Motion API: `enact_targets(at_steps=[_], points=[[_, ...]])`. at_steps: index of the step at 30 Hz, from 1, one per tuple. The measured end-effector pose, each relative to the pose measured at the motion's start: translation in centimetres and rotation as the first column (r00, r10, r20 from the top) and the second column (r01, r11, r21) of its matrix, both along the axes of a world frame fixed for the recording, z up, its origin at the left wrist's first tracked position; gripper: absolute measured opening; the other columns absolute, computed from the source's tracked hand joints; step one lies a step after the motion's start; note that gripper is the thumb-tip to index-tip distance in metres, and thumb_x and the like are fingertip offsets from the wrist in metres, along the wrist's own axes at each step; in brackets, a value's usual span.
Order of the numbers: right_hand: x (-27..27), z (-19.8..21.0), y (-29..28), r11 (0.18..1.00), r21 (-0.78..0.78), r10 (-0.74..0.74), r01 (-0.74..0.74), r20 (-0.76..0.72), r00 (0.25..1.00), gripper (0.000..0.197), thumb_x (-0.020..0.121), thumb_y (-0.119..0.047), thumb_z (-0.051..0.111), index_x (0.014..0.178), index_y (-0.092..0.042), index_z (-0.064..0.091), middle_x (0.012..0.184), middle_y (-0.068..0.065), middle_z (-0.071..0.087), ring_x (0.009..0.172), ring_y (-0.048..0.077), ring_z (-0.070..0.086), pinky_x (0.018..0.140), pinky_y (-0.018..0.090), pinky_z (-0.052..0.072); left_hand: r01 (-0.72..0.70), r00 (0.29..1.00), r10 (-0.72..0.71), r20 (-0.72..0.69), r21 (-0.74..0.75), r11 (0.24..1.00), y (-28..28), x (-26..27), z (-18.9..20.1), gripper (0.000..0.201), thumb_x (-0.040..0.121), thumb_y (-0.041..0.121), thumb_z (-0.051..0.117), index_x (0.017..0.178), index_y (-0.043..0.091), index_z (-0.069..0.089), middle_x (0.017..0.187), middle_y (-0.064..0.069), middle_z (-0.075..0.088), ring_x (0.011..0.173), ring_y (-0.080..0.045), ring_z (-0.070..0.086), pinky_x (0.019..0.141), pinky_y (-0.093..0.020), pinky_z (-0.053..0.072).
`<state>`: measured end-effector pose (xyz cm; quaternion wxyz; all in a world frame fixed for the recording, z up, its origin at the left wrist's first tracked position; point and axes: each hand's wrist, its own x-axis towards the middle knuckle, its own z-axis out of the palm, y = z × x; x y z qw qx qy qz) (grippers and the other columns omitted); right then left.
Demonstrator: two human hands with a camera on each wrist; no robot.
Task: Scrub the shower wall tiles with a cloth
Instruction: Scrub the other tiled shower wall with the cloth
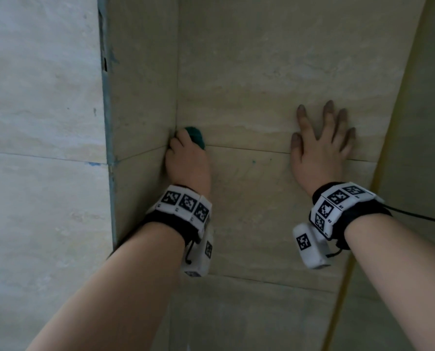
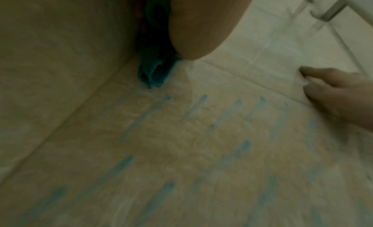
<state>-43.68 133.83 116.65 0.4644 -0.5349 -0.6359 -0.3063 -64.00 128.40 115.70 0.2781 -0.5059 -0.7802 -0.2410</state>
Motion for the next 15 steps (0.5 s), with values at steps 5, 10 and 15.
enact_targets(at_steps=[5,10,15], points=[[0.0,-0.1,-0.1,1.000,-0.016,0.004,-0.004,0.004,1.000,0.054,0.097,-0.038,0.024,0.150,-0.036,0.019,0.159,0.014,0.004,0.145,0.038,0.000,0.115,0.057,0.000,0.019,1.000,-0.018,0.017,-0.051,0.999,-0.2,-0.2,-2.2,0.036,0.101,0.005,0.027,0.132,-0.005,0.041,0.140,-0.019,0.030,0.122,-0.030,0.041,0.097,-0.034,0.037],[-0.2,-0.4,-0.1,1.000,-0.001,0.012,-0.012,0.002,1.000,0.053,0.097,-0.038,0.026,0.150,-0.035,0.021,0.159,0.015,0.007,0.145,0.039,0.002,0.114,0.057,0.000,0.072,0.983,-0.078,0.166,0.044,0.996,0.1,0.1,-1.7,0.042,0.100,0.002,0.030,0.140,-0.011,0.028,0.146,-0.021,0.024,0.124,-0.032,0.038,0.096,-0.034,0.038],[-0.2,-0.5,-0.1,1.000,-0.006,0.010,-0.010,0.003,1.000,0.053,0.098,-0.037,0.027,0.150,-0.035,0.020,0.159,0.015,0.007,0.145,0.039,0.002,0.114,0.057,0.001,0.075,0.970,-0.122,0.212,0.219,0.973,0.7,0.0,0.6,0.041,0.081,0.000,0.036,0.110,-0.006,0.065,0.108,-0.014,0.062,0.086,-0.025,0.062,0.052,-0.025,0.046]])
